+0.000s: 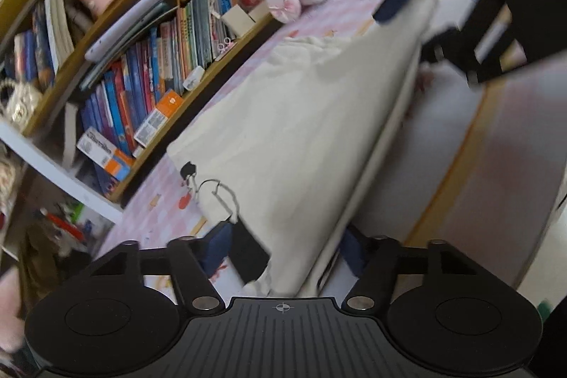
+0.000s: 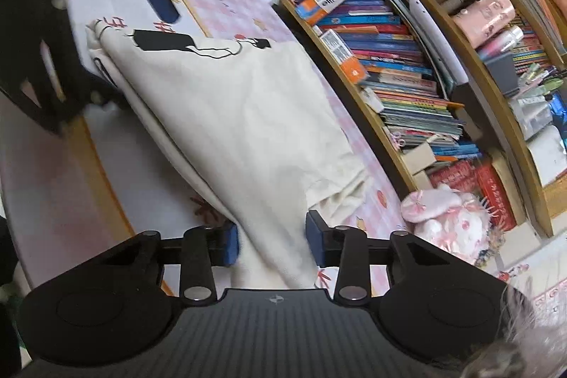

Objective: Fold clothes
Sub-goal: 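Lift the strip end with both grippers and fold it over toward the other end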

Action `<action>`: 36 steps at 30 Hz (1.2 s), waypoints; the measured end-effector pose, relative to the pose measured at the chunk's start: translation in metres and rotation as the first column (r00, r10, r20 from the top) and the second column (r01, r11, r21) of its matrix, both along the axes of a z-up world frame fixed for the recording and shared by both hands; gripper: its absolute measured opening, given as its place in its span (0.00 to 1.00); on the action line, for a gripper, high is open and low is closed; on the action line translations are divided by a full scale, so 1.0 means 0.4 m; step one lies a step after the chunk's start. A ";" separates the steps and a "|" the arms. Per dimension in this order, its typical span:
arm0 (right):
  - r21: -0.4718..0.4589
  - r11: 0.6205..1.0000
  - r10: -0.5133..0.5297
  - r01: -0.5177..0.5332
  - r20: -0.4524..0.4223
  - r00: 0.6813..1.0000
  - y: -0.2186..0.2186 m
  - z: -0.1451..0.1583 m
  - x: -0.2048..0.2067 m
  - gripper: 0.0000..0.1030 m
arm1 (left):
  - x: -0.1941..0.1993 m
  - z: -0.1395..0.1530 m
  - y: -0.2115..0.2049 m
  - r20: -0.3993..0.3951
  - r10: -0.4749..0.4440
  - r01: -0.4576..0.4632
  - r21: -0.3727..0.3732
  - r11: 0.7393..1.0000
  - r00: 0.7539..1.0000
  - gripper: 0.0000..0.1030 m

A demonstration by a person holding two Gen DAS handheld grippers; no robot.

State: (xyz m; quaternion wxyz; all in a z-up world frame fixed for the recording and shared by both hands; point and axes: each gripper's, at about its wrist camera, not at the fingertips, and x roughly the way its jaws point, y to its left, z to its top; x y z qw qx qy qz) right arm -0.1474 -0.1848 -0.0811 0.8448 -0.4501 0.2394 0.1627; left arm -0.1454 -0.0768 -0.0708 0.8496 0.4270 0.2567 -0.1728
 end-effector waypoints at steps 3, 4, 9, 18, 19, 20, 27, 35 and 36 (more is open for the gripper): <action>0.022 1.000 -0.021 0.021 -0.005 1.000 -0.014 0.011 0.007 0.33 | -0.009 -0.006 0.016 0.020 -0.012 0.011 0.056 0.998 1.000 0.55; 0.016 1.000 -0.018 0.019 -0.007 1.000 -0.013 0.007 0.003 0.33 | -0.009 -0.006 0.020 0.023 -0.012 0.011 0.067 0.998 1.000 0.53; -0.021 1.000 -0.001 0.000 -0.015 1.000 -0.012 -0.014 -0.016 0.34 | -0.017 -0.015 0.027 0.043 -0.045 0.040 0.106 0.994 0.998 0.49; -0.083 0.996 0.023 -0.026 -0.033 0.999 -0.008 -0.053 -0.037 0.24 | -0.039 -0.046 0.012 0.016 -0.122 0.118 0.163 0.980 0.992 0.12; -0.076 0.997 0.019 -0.022 -0.045 0.999 -0.008 -0.051 -0.035 0.21 | -0.039 -0.046 0.012 0.006 -0.123 0.120 0.163 0.979 0.992 0.10; -0.069 0.997 0.015 -0.019 -0.051 0.999 -0.007 -0.048 -0.034 0.20 | -0.039 -0.044 0.012 -0.005 -0.123 0.123 0.159 0.980 0.992 0.10; 0.020 1.000 0.015 -0.012 -0.161 0.987 -0.030 0.021 -0.033 0.14 | -0.063 0.038 0.029 -0.094 -0.142 0.150 0.083 0.985 0.985 0.08; 0.152 0.988 0.083 -0.030 -0.351 0.933 -0.079 0.155 -0.070 0.14 | -0.139 0.165 0.036 -0.191 -0.231 0.246 0.057 0.968 0.954 0.08; 0.160 0.986 0.094 -0.037 -0.367 0.925 -0.081 0.170 -0.079 0.14 | -0.146 0.177 0.036 -0.200 -0.234 0.248 0.050 0.967 0.951 0.08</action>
